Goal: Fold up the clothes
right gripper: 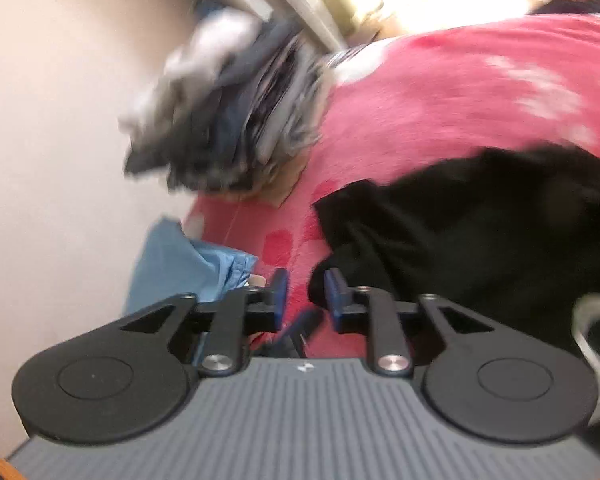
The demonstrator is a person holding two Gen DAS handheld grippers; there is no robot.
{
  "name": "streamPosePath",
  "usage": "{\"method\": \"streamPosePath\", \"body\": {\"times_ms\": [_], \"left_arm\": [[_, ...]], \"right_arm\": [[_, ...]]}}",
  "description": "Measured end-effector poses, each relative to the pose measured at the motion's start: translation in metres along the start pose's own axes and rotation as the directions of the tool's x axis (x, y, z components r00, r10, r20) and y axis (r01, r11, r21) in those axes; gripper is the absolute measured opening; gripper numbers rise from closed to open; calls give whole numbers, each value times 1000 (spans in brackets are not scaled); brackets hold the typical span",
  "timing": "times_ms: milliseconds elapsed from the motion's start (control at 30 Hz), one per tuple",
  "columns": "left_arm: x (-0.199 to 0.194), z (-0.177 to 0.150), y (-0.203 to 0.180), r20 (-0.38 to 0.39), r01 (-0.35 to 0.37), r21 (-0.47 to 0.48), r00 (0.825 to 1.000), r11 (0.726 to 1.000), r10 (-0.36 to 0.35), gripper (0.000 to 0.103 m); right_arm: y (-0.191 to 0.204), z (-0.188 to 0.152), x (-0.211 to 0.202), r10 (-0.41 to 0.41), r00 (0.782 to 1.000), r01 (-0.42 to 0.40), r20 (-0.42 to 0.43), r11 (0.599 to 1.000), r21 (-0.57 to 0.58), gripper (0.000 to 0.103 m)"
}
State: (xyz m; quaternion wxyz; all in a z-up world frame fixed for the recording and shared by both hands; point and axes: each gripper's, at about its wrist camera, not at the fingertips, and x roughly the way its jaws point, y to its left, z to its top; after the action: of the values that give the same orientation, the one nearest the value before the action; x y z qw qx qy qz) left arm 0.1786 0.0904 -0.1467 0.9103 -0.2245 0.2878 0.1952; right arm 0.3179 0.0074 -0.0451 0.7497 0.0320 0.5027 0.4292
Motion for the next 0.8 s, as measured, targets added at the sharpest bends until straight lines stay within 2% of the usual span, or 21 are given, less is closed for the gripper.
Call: {"method": "streamPosePath", "body": {"times_ms": [100,167,267,333,367,400,433,467,500,533,600,667,800], "left_arm": [[5,-3,5,-33,-8,-15,999,1000,7,11],[6,-4,7,-32,-1,-12,999,1000,1,14],[4,-5,7,-20,21,7,1000,1000,-20,20],[3,-5,7,-12,38,20,999,999,-37,24],[3,-5,7,-7,47,27,999,999,-47,26],[2,-5,7,-2,57,35,998,998,-57,32],[1,-4,6,7,66,42,998,997,-67,45],[0,-3,6,18,75,49,997,996,-76,54],[0,-2,5,32,81,52,996,995,-82,68],[0,0,3,44,88,58,995,994,-91,73],[6,5,2,42,101,48,994,994,-103,74],[12,10,1,38,114,35,993,993,-115,77],[24,20,-2,30,138,11,990,990,-138,72]], "right_arm": [[27,18,58,-88,994,76,-68,984,-162,28],[35,25,93,-154,982,124,-107,961,-245,29],[34,30,135,-231,962,180,-145,938,-296,30],[30,31,150,-264,955,210,-137,924,-320,29],[26,32,147,-258,959,212,-119,928,-306,28],[22,34,143,-249,963,212,-100,934,-287,18],[19,35,139,-240,967,212,-80,940,-267,5],[13,38,130,-223,973,204,-55,949,-238,5],[4,40,119,-186,982,177,-35,967,-186,5],[-6,43,107,-147,989,144,-14,981,-129,4],[-26,46,81,-59,997,60,40,998,-23,4],[-47,47,54,38,993,-46,108,996,70,4],[-81,41,7,178,950,-230,258,955,189,4]]}}
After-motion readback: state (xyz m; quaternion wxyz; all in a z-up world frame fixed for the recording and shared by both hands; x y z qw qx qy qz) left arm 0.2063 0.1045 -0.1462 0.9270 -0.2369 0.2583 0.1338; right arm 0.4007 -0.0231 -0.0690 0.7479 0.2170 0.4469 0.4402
